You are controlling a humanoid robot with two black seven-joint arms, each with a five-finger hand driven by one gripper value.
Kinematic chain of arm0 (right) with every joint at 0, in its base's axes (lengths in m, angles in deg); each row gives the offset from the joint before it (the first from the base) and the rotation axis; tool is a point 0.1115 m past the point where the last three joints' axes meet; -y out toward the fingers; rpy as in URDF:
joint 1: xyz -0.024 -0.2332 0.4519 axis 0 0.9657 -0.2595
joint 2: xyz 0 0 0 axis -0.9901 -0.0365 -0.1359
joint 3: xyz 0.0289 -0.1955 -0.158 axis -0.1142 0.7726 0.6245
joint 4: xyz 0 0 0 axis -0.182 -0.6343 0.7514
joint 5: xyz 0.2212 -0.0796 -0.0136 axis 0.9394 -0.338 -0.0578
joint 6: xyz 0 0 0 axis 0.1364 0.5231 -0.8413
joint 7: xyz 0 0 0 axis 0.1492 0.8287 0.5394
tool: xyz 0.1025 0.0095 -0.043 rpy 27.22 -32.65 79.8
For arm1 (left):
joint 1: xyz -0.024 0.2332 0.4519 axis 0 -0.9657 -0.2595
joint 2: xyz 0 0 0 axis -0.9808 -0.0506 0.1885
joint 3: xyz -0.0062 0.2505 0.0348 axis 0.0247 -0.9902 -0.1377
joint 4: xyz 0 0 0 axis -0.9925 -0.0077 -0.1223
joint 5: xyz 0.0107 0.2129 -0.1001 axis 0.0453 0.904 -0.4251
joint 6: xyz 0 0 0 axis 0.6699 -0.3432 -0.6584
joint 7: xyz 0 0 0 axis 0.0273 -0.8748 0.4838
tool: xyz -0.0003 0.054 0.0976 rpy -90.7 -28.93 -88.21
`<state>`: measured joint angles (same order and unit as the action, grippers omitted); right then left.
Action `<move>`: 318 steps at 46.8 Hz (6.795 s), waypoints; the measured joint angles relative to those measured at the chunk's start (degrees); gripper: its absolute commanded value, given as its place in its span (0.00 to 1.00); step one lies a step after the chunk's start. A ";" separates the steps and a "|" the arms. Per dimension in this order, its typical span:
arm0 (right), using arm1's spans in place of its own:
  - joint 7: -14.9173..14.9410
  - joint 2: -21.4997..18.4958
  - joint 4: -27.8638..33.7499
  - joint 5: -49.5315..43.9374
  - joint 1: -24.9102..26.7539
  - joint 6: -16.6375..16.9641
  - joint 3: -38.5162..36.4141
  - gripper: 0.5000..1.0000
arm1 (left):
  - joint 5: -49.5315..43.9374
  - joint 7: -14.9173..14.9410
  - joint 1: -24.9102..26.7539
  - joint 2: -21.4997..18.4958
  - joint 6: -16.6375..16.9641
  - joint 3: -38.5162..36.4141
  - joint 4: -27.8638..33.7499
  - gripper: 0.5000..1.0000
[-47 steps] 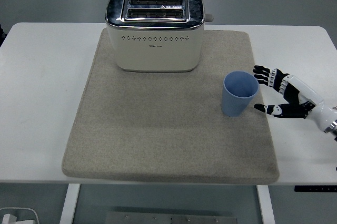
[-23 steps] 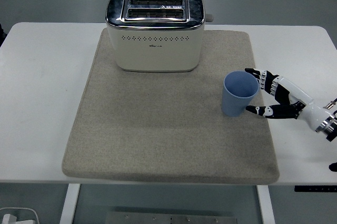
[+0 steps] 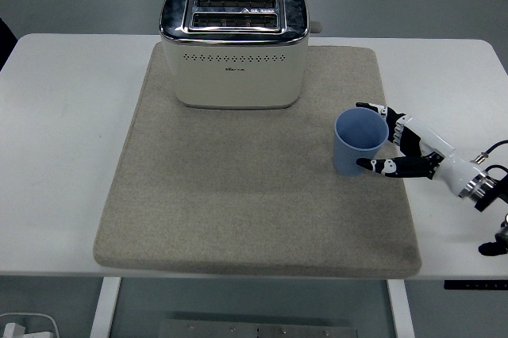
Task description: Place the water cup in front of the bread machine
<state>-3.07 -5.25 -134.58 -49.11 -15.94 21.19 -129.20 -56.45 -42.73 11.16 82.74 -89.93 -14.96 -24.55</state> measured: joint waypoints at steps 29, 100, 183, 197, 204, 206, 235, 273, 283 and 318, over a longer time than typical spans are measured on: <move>0.00 -3.76 3.30 0.37 -1.68 -0.09 -0.07 0.58 | -0.01 0.00 0.01 0.00 0.00 -0.01 0.00 1.00; -5.01 -22.64 2.69 -0.41 -13.84 -5.77 7.07 0.25 | -0.01 0.01 -0.01 0.00 0.00 0.00 0.00 1.00; -4.13 -30.50 11.94 -0.11 -15.23 -19.86 13.55 0.51 | 0.00 0.00 0.00 0.00 0.00 -0.01 0.00 1.00; -4.13 -30.49 11.84 0.06 -14.68 -19.86 13.52 0.57 | 0.00 0.00 0.00 0.00 0.00 0.00 0.00 1.00; -4.05 -30.49 11.65 0.14 -14.57 -19.94 13.38 0.57 | 0.00 0.00 0.00 0.00 0.00 0.00 0.00 1.00; -3.97 -30.49 11.65 0.14 -14.56 -19.95 13.37 0.57 | 0.00 0.00 0.00 0.00 0.00 0.01 0.00 1.00; -2.03 -30.49 11.63 0.47 -13.50 -19.95 12.94 0.85 | 0.00 0.00 0.00 0.00 0.00 0.00 0.00 1.00; -1.97 -30.49 10.07 0.68 -13.90 -19.69 12.22 0.85 | -0.01 0.00 0.00 0.00 0.00 0.00 0.00 1.00; -2.01 -30.48 9.82 0.76 -14.02 -19.69 12.22 0.85 | -0.01 0.00 0.00 0.00 0.00 0.00 0.00 1.00; -1.99 -30.46 8.08 1.46 -16.22 -19.32 10.03 0.85 | -0.01 0.00 0.00 0.00 0.00 0.00 0.00 1.00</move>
<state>-5.06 -35.71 -126.49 -47.65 -32.17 1.87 -119.17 -56.46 -42.73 11.16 82.74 -89.93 -14.97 -24.55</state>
